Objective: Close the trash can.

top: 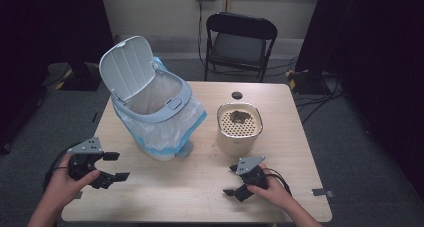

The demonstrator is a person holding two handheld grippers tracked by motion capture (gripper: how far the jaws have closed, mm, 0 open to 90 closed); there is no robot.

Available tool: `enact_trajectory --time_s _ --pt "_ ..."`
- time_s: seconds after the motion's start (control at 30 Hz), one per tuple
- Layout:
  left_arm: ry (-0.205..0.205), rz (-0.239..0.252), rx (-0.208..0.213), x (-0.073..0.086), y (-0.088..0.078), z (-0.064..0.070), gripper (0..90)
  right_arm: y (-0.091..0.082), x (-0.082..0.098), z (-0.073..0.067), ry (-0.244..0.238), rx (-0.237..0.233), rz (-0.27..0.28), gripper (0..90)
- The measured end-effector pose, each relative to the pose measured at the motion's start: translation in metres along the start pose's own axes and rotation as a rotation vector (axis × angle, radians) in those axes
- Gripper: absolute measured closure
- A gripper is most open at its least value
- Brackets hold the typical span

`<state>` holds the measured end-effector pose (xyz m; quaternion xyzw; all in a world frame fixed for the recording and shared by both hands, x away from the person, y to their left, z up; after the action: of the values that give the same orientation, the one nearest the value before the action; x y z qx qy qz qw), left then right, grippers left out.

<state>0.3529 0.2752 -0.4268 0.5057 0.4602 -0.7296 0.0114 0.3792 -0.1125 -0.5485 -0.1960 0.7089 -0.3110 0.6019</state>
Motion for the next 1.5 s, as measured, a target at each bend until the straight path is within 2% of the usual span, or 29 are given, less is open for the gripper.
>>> enact_trajectory --time_s 0.13,0.17,0.27,0.5,0.73,0.83,1.03,1.2,1.5 --pt "-0.030 0.001 -0.011 -0.012 -0.014 -0.009 16.0 0.000 0.000 0.000 -0.001 0.000 0.001 12.8" --pt "-0.027 -0.005 -0.028 -0.016 -0.019 -0.013 16.0 0.000 0.000 0.000 0.000 0.000 0.000 12.8" --pt "-0.032 0.010 -0.042 -0.027 -0.029 -0.020 16.0 0.000 0.000 0.000 -0.001 0.000 0.000 12.8" --pt "-0.028 0.030 -0.051 -0.059 -0.044 -0.030 16.0 0.000 0.000 0.000 -0.001 -0.001 0.001 12.8" --pt "-0.020 0.020 -0.054 -0.083 -0.050 -0.038 16.1 0.000 0.000 0.000 -0.002 0.002 0.002 12.8" --pt "-0.032 0.015 -0.063 -0.094 -0.054 -0.043 16.1 0.000 0.000 0.000 -0.002 0.002 0.002 12.8" --pt "-0.005 0.005 -0.079 -0.116 -0.059 -0.049 16.1 0.000 0.000 0.000 -0.001 0.000 0.000 12.8" --pt "0.014 0.005 -0.095 -0.128 -0.060 -0.055 16.1 0.000 0.000 0.000 -0.003 0.002 0.000 12.8" --pt "0.037 0.031 -0.085 -0.146 -0.057 -0.054 16.2 0.000 0.000 0.000 -0.003 0.001 0.000 12.8"
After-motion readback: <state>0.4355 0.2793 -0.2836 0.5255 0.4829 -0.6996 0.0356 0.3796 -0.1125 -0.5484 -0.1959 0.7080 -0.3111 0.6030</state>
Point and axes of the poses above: each handheld gripper's, and its own axes: y roughly forward along the jaws, x roughly out of its underside, z roughly to its right, the point moved 7 cm from there along y, roughly forward along the jaws, and after that the axes turned 7 degrees about -x, right-handed, at the moved point
